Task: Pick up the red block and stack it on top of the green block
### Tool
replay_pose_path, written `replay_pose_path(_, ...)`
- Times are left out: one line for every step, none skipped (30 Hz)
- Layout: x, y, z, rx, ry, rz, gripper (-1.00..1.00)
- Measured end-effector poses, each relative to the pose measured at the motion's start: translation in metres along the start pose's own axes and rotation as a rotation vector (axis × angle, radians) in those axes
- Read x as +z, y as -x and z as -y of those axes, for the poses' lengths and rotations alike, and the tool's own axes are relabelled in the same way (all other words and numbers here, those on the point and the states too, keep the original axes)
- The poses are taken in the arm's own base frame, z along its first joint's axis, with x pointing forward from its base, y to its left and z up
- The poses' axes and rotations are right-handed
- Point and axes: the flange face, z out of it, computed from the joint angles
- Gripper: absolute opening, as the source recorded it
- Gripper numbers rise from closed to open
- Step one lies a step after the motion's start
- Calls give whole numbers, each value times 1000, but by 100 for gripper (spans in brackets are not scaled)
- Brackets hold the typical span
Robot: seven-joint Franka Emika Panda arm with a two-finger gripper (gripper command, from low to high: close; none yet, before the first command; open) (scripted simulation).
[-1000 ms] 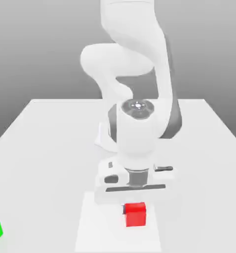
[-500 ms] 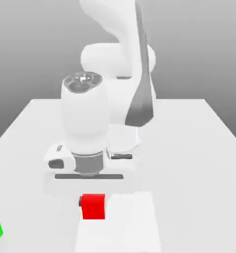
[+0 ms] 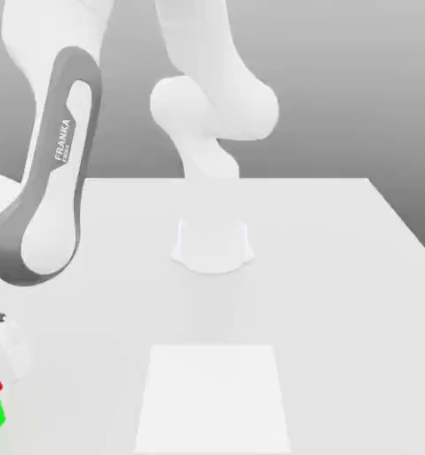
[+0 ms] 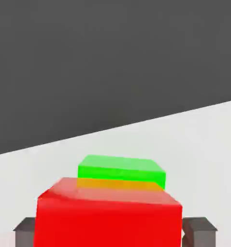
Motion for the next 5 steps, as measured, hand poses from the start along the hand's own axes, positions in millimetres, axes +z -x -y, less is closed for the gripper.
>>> replay_pose_path(0, 0, 0, 0, 0, 0, 100)
replay_pose_path(4, 0, -1, 1, 0, -1, 100)
replay_pose_path(-2, -1, -1, 0, 0, -1, 100)
replay_pose_path(-14, -1, 0, 0, 0, -1, 100)
replay_pose_path(-28, -2, 0, 0, 1, -1, 100)
